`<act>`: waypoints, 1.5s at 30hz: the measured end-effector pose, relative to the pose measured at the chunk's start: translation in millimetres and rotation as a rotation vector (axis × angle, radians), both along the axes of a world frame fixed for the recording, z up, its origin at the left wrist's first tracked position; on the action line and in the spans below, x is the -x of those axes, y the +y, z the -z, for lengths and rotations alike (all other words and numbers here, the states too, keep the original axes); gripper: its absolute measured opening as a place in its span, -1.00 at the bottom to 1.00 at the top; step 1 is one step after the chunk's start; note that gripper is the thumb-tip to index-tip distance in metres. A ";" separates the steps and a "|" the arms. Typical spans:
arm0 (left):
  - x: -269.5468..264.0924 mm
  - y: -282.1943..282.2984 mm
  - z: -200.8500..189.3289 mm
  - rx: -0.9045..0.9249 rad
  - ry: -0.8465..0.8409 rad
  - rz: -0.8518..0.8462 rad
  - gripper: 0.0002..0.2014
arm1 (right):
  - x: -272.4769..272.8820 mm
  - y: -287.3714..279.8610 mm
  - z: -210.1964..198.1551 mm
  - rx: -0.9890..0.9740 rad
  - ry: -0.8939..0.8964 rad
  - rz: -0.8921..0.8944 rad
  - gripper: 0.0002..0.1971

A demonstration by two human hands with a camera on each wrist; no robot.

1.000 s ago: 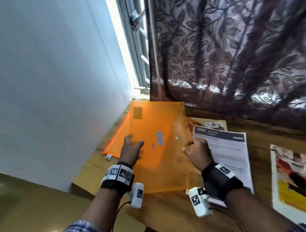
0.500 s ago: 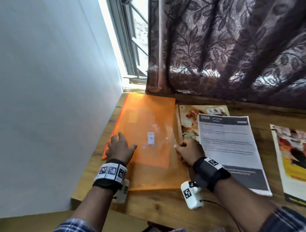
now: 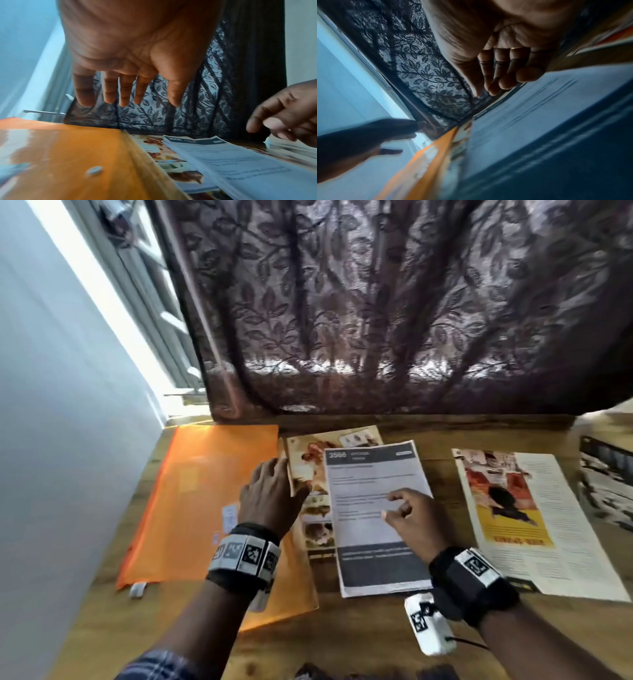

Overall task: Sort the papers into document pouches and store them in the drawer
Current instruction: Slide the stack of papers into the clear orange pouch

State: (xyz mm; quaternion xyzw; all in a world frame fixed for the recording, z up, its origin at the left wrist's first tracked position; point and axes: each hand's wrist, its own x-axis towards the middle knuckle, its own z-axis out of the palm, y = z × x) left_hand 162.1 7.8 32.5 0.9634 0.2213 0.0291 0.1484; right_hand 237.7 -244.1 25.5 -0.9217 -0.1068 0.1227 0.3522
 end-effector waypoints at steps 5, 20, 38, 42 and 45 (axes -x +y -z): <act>-70.1 -28.9 13.8 0.013 0.060 0.180 -0.28 | 6.8 -39.5 19.3 0.422 -0.001 -0.271 -0.36; -165.5 -29.6 45.0 -0.021 0.345 0.272 -0.27 | 7.3 -53.5 38.6 0.330 0.067 -0.298 -0.26; -110.5 -61.2 31.8 1.002 -0.079 0.046 -0.52 | 8.1 -56.8 68.4 0.208 0.083 -0.274 -0.21; -71.6 -100.1 23.8 0.454 0.072 0.409 -0.27 | 7.0 -58.3 68.6 0.223 0.048 -0.299 -0.21; -60.1 -112.4 28.8 0.425 0.085 0.399 -0.10 | 7.2 -58.3 67.8 0.213 0.032 -0.289 -0.24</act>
